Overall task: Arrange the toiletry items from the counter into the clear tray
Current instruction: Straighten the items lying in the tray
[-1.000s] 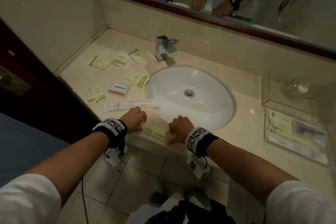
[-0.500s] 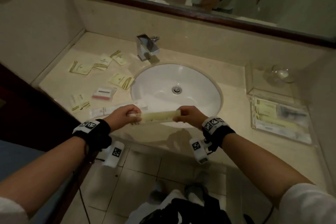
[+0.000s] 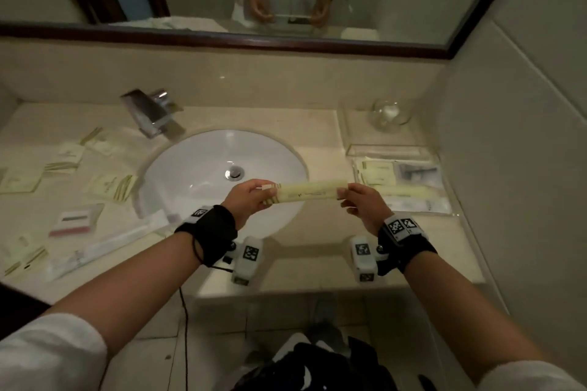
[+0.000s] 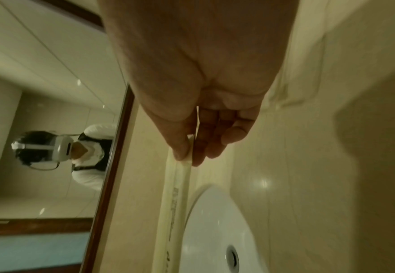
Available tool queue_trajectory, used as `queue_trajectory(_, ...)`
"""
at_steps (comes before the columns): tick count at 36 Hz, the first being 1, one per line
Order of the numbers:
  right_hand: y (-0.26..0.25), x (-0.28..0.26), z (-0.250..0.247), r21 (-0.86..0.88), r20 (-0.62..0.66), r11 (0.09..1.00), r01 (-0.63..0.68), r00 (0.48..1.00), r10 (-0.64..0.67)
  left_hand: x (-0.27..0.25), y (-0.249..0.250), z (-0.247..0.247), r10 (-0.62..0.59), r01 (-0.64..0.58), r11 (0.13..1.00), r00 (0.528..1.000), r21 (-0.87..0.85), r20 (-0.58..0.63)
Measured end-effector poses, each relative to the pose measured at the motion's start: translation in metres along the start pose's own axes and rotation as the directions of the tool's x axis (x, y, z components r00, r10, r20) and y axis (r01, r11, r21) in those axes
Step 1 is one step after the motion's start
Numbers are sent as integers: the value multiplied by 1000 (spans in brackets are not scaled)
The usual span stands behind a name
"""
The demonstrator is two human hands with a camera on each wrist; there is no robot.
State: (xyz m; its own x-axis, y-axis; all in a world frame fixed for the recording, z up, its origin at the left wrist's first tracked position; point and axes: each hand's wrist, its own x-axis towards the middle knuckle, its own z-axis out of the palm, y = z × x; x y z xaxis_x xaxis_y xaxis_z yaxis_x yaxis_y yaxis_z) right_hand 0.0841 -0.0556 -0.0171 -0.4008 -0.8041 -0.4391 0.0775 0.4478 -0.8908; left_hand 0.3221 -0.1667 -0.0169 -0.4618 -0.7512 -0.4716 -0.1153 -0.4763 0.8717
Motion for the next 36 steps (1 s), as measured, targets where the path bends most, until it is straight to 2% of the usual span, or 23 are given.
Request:
queue_trajectory(6,6,17,-79,35,-203,999,-12,979,19,42,7,82,-37,36,999,998,27,43)
queue_trajectory(12,14,36,-150,-125,-358,991,-37,934,-11,82,8,157,-86,84,991,996,100,17)
queue_trajectory(16,24,55,-188,-276,-404,955,-106,915,-15,103,4,189,-102,102,973,995,206,-9)
queue_trajectory(20,34,66,-210,-400,-378,908,-125,925,-40,117,-2,206,-80,84,935,996,345,-26)
queue_trajectory(25,43,69,-218,-476,-340,871,-126,939,-50,122,-3,214,-12,33,847,999,531,-42)
queue_trajectory(36,64,72,-217,-462,-388,875,-143,920,-55,121,-2,229,155,-108,530,988,841,29)
